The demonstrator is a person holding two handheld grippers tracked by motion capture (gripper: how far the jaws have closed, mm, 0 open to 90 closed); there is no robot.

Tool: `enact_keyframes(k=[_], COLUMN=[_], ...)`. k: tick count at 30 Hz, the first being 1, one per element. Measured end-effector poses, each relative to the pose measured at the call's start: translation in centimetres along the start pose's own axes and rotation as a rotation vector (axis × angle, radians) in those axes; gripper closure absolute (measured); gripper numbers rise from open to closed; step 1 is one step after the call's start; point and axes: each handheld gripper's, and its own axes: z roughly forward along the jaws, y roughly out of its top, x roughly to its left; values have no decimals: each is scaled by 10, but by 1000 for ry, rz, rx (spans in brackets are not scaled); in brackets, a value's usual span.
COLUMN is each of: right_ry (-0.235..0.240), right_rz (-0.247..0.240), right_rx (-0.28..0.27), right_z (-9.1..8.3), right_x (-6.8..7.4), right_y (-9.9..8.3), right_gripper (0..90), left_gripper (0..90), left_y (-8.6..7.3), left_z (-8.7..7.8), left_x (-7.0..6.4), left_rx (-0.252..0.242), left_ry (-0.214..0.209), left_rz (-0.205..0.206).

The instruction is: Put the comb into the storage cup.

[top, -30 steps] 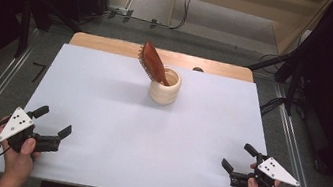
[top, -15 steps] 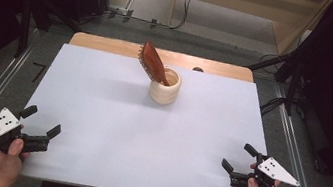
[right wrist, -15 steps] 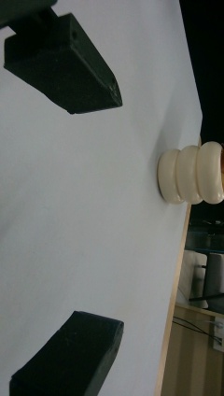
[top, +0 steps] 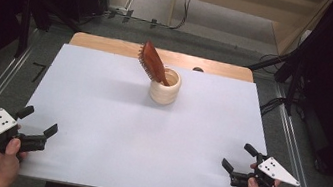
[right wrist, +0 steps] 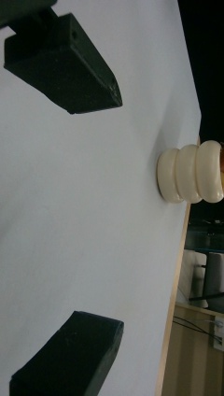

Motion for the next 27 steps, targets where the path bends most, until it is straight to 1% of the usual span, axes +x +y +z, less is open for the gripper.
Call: enact_keyframes(k=[6,9,15,27], right_ry=[0,2,1,2], right_rz=[3,-4,-2,-11], right_rx=[-1,1,2,3], right_z=[0,1,1,1], right_x=[0,0,0,0], right_y=[0,0,-1,-1], right_gripper=[0,0,0,0], left_gripper=[0,0,0,0], left_y=[-1,-1,-1,-1], left_z=[1,2,1,1], left_x=[0,-1,-1,-2], left_rx=[9,10,6,12], left_ry=[0,1,4,-1], left_rz=[10,11,0,10])
